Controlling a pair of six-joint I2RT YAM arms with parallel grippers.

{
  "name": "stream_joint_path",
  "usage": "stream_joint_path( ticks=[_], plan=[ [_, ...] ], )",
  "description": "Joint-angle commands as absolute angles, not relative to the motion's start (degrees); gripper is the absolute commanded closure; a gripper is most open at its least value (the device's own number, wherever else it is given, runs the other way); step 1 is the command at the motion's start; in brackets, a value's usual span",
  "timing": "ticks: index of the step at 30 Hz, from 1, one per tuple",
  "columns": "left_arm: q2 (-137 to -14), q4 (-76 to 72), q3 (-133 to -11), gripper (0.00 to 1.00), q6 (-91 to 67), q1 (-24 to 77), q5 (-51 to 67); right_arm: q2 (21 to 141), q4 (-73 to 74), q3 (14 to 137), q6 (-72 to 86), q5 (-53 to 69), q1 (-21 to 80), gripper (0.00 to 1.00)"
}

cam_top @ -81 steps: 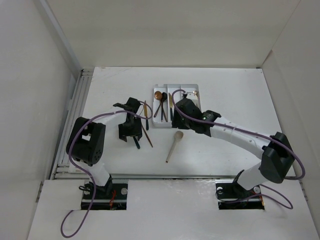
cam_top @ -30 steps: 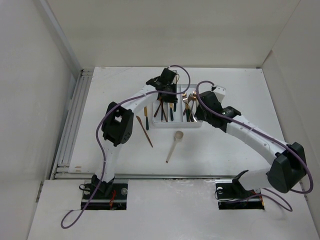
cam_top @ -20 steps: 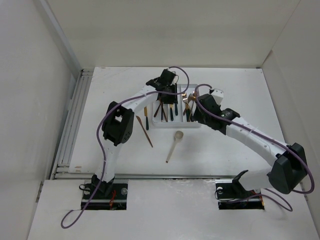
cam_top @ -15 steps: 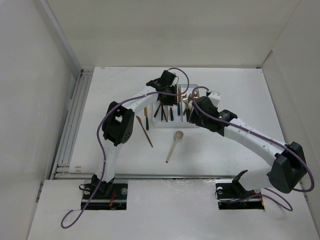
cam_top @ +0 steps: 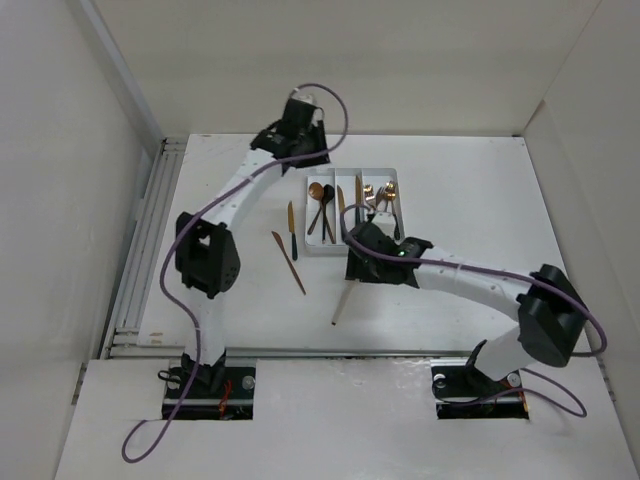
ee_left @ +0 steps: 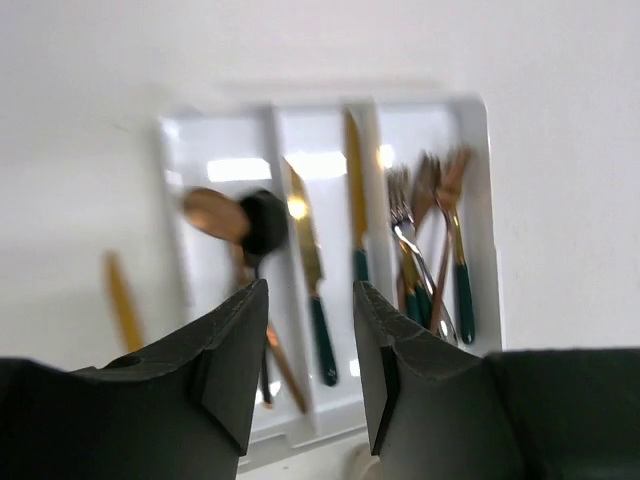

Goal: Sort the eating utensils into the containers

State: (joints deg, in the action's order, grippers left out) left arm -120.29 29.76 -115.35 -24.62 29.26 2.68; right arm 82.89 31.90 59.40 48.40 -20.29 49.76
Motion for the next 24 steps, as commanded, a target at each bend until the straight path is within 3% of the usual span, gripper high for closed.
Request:
stream_joint_path(
  ticks=[1,7,11,18,19,21,24],
  plan=[
    [-109.2,28.7,-113.3,0.63,-22.9,22.4,-4.0,87.0,29.5,59.8,51.1,-18.2,53.7,0.37],
    [-98.9,26.3,-99.9,0.63,-23.5,10.8,0.1,94.2,29.5,59.9,56.9,-15.6,54.4,0.39],
    [-95.6,24.7,-95.3,0.62,-24.0,5.4,4.6,99.2,30.3,63.0,56.9,-16.3,54.4,0.46],
    [-93.6,23.6,-91.0,0.62,-25.0,0.2,8.8,106.4,33.5,67.1,57.4,-17.6,54.4,0.73],
    [-93.6,23.6,-91.0,0.62,-25.0,-0.4,8.8,106.4,33.5,66.6,57.4,-17.6,54.4,0.87],
    [-93.6,23.6,-91.0,0.62,-25.0,-1.1,10.0,105.1,33.5,65.8,57.4,-18.9,54.4,0.99],
    [-93.6,23.6,-91.0,0.62,-25.0,-1.7,10.6,102.0,34.0,65.8,53.6,-19.8,55.0,1.0]
  ],
)
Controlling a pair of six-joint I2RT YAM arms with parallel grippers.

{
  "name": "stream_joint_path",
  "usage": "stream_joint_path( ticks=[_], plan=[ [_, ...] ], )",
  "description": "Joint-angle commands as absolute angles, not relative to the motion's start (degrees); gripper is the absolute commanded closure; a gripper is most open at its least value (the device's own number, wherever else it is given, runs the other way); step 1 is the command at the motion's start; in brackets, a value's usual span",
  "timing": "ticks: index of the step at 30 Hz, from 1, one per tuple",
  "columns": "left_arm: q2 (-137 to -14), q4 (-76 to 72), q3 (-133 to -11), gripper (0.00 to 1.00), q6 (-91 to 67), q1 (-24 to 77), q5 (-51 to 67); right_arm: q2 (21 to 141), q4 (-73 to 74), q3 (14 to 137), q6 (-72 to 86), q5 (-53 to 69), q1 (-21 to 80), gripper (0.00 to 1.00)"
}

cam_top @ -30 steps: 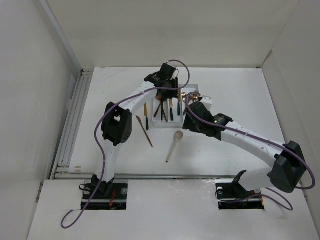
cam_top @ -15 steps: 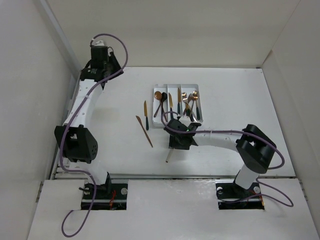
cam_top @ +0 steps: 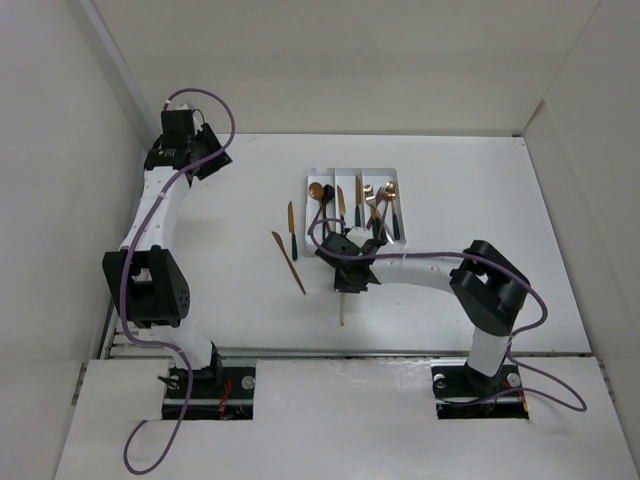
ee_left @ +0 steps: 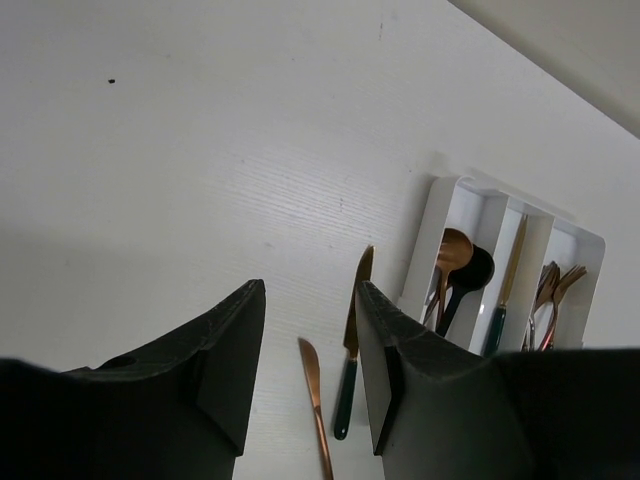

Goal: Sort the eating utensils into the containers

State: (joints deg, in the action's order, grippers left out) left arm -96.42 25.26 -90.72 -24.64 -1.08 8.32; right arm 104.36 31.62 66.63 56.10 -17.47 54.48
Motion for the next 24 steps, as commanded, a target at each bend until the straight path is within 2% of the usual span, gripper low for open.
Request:
stream_joint_path(
  ticks=[1,8,12,18,24],
  plan=[
    [-93.6,23.6,-91.5,0.62,-25.0,-1.7,10.6,101.2,33.5,66.6,52.0,-20.3,55.5,1.0],
    [-94.1,23.6,-92.1,0.62,-24.0,-2.8,10.6,95.2,29.8,79.3,32.6,-25.2,56.6,1.0],
    [-94.7,23.6,-92.6,0.62,-23.4,-3.9,10.6,102.4,29.2,93.6,24.4,-25.5,51.4,1.0],
    [-94.7,23.6,-92.6,0.62,-23.4,-6.2,10.1,121.1,30.4,115.8,19.9,-20.7,42.6,1.0],
    [-95.8,23.6,-92.6,0.62,-22.9,-8.0,9.6,129.0,29.9,121.0,20.5,-15.5,39.0,1.0]
  ],
)
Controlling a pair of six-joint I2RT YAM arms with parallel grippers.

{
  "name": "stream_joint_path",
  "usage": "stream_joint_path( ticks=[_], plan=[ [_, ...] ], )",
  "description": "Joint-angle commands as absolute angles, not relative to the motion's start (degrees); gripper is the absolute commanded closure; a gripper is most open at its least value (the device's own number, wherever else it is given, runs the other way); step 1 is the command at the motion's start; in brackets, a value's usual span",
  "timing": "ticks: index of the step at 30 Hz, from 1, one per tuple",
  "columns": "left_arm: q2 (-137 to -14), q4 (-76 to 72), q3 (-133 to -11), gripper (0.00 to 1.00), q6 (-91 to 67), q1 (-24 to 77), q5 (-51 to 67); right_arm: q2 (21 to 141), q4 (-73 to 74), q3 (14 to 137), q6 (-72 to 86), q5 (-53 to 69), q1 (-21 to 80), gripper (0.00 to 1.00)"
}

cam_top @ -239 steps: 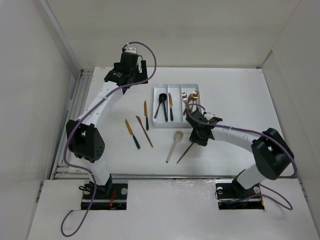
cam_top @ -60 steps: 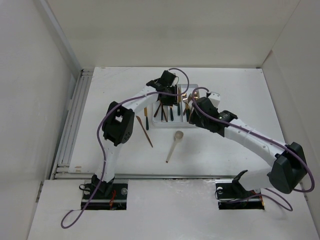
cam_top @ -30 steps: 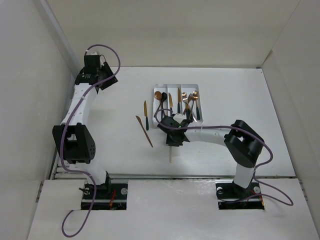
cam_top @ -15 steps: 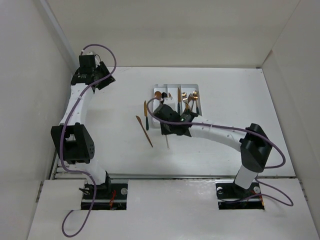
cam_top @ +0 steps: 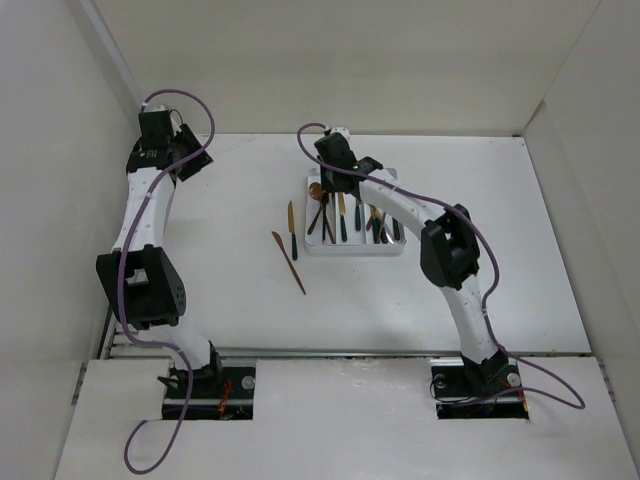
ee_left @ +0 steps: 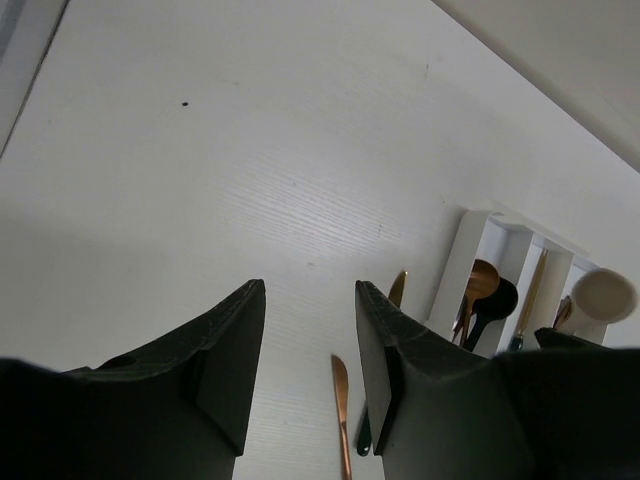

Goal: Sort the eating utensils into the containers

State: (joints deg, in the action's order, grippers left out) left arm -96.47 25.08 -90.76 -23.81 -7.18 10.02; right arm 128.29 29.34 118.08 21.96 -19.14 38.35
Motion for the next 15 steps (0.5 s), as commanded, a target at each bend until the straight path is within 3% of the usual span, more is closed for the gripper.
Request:
stream_joint_path(
  ticks=[1,11,15],
  plan=[
    [-95.8,23.6,-92.6,0.62,-22.9,-8.0,9.6,129.0,29.4,121.0,20.5,-14.8,38.4,1.0],
    [-97.6,23.6,-93.2,0.62,-22.9,-9.1,9.6,130.5,28.7,115.0,27.1,-10.9,38.4,0.99],
    [-97.6,23.6,-93.2,0.62,-22.9,-9.1,10.1,128.9,27.5,110.4,27.7,-9.6,38.4,0.8]
  ],
)
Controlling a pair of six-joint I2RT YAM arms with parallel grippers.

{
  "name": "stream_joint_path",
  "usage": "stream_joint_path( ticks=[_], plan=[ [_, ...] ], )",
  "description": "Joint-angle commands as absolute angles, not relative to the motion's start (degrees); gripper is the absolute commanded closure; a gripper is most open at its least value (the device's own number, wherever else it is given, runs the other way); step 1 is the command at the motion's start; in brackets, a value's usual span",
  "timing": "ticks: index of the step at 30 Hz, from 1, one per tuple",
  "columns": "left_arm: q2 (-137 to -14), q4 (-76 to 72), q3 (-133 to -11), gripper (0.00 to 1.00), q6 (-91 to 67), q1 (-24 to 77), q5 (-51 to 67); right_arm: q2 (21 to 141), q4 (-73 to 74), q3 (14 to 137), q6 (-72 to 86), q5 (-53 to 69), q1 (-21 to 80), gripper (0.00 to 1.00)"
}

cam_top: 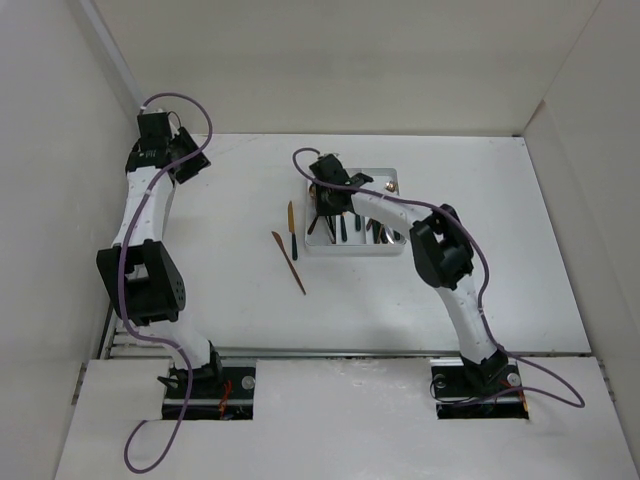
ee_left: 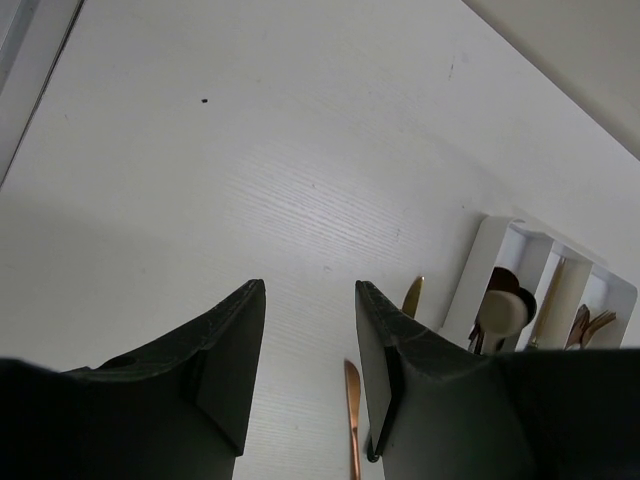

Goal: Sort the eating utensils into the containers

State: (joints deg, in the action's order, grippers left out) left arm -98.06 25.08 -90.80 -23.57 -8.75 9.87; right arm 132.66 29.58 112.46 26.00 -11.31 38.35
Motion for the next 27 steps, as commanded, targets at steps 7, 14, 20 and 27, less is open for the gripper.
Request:
stream_joint_path(
  ticks=[7,14,20,27],
  plan=[
    [-97.6,23.6,-93.2,0.62,-23.4,-9.1,11.2,125.0,28.7,109.9,27.2,-10.8,39.1,0.57],
    [-97.1,23.6,-93.2,0.62,-23.4,-9.1,12.2,117.3,29.3,107.9,23.5,-15.5,44.6,0.56],
    [-96.6,23.6,-92.6,0.62,-23.9,-9.1,12.7,120.0,35.8,106.8,19.5,-11.8,51.2,0.45],
    [-95.5,23.0,-91.6,0.62,-24.4,-9.1,14.4,120.6,37.9,104.4,23.9,-12.0,56.3,0.45]
  ],
)
